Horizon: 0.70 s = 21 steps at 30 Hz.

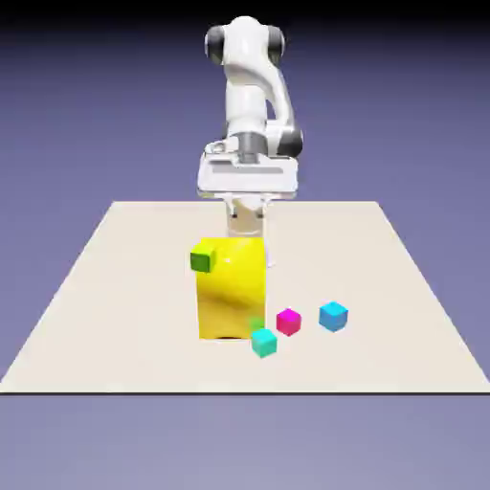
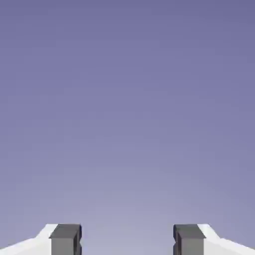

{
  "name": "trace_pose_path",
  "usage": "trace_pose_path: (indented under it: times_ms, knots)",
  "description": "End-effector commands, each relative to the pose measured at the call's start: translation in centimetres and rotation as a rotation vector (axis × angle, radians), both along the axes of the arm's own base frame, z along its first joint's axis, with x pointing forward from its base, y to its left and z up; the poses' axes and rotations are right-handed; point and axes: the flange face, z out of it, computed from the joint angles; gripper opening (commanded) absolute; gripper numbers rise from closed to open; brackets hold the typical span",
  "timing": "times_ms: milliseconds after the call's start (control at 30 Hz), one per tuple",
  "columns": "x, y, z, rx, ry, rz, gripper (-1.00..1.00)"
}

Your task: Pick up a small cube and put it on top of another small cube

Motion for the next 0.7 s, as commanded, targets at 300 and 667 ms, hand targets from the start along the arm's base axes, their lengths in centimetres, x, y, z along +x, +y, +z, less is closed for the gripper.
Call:
trace_pose_path:
  times_ms: [300,667]
  knots:
    - [0.7,8.7,-14.8,-0.174,0.570,0.352,0.00]
    - [-3.8,12.9,-28.4,-0.423,1.000,0.600,0.00]
